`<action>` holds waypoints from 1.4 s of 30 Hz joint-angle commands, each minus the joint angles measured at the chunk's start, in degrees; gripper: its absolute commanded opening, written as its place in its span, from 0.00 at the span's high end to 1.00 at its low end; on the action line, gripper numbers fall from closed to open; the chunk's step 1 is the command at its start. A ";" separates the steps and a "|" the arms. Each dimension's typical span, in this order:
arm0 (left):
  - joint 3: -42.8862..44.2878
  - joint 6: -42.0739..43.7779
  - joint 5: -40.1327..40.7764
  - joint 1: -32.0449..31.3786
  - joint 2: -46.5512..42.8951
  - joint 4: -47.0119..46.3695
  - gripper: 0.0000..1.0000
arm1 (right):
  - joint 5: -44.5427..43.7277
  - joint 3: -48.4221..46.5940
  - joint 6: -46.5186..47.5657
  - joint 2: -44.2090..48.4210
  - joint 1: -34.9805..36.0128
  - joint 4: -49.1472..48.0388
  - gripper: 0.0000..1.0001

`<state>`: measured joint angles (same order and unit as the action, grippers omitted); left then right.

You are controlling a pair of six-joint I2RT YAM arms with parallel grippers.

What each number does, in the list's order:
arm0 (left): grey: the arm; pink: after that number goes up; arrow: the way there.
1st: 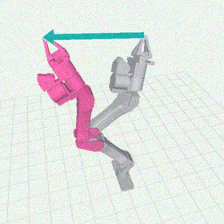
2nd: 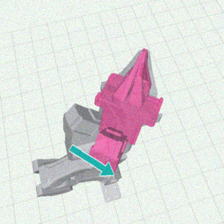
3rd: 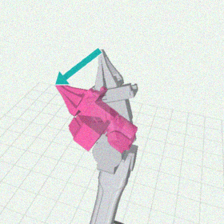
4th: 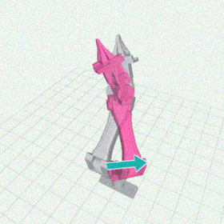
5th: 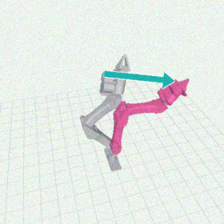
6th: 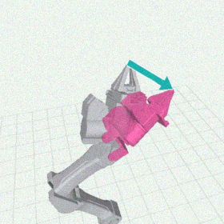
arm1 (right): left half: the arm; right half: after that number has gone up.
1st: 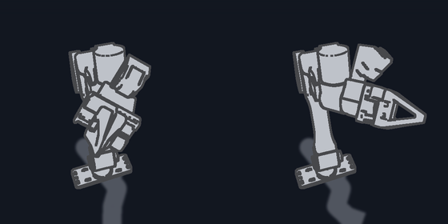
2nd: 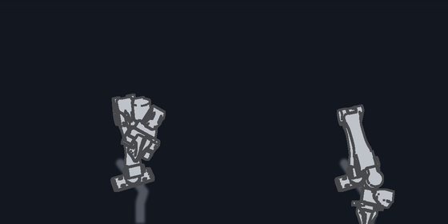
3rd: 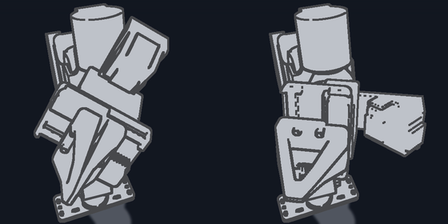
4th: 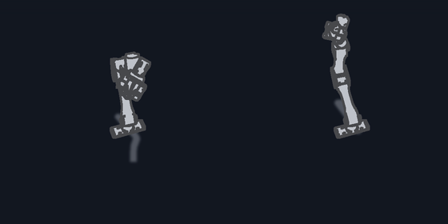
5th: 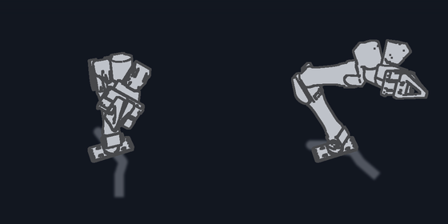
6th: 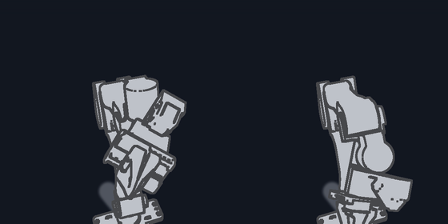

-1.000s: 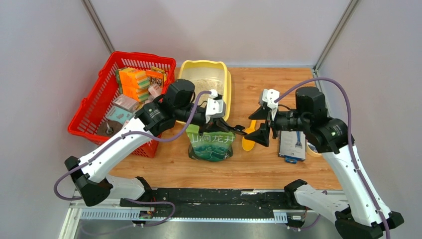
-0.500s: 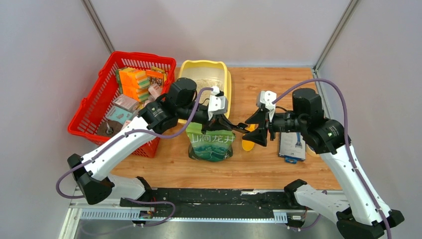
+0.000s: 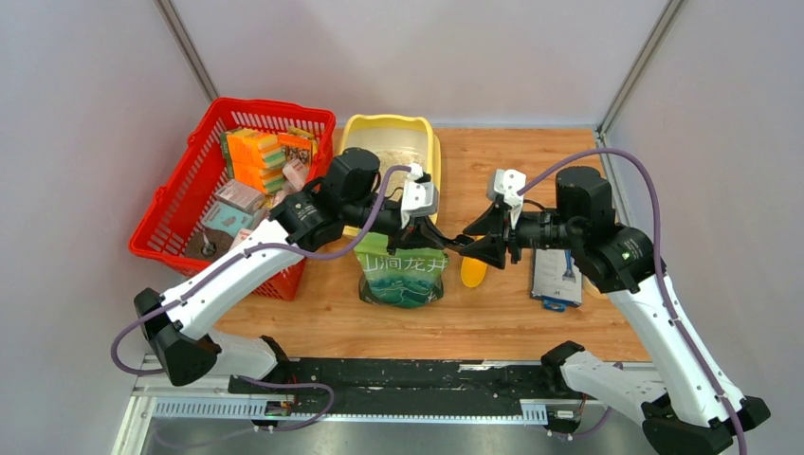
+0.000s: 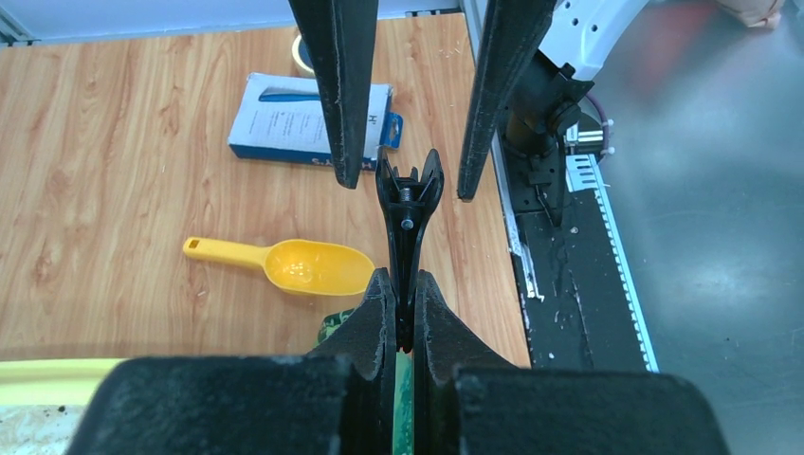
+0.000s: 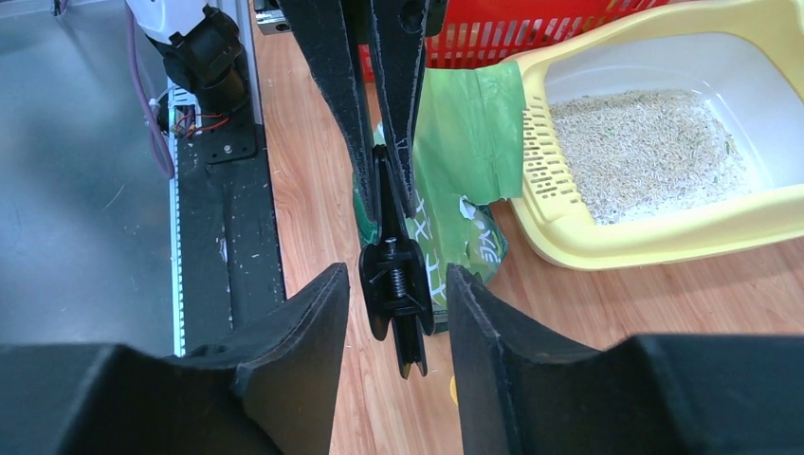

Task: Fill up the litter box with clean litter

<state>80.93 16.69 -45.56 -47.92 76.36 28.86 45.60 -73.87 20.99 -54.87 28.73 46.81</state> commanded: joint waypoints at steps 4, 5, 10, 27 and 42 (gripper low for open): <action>1.95 -1.39 -0.76 -0.24 0.55 -2.32 1.00 | -1.48 0.12 1.77 0.38 0.36 -0.84 0.60; 1.87 -1.39 -0.67 -0.24 0.63 -2.32 1.00 | -1.57 0.13 2.03 0.47 0.36 -0.67 0.60; 2.22 -1.74 0.03 -0.15 0.63 -2.23 0.87 | -2.27 0.39 2.74 0.64 0.36 -0.22 0.83; 3.09 1.49 10.63 -0.15 -1.73 0.40 0.43 | -9.12 -0.22 4.66 1.96 0.27 2.40 1.00; -6.38 27.16 3.03 3.36 -5.34 16.94 0.64 | -10.19 -1.45 18.72 -7.08 -0.61 7.77 1.00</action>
<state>78.26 35.51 -38.35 -44.23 69.56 42.63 33.56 -72.64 34.20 -58.06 28.32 54.52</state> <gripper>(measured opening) 0.369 0.053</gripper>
